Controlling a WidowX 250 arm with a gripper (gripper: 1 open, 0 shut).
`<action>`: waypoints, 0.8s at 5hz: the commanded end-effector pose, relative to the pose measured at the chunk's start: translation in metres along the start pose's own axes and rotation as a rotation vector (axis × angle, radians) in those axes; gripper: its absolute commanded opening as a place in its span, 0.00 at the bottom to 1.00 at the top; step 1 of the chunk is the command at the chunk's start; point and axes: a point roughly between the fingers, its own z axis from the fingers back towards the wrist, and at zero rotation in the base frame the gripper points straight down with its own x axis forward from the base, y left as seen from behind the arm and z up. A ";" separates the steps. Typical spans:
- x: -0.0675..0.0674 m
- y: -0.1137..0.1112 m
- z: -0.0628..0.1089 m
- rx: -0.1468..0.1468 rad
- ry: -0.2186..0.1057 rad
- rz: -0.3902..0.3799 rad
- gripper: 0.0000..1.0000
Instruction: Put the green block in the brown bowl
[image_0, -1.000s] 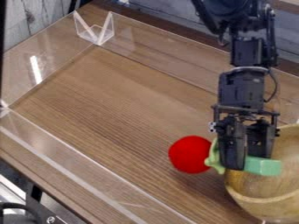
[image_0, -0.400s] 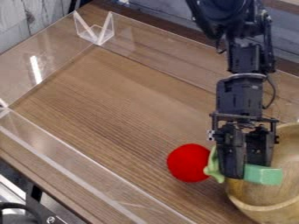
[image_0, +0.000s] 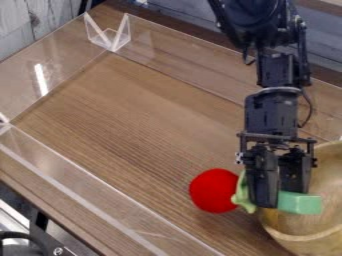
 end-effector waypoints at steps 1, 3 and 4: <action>-0.009 0.004 0.010 -0.046 0.001 -0.027 0.00; -0.009 0.005 0.007 -0.039 0.037 -0.021 0.00; -0.010 0.006 0.006 -0.033 0.059 -0.016 0.00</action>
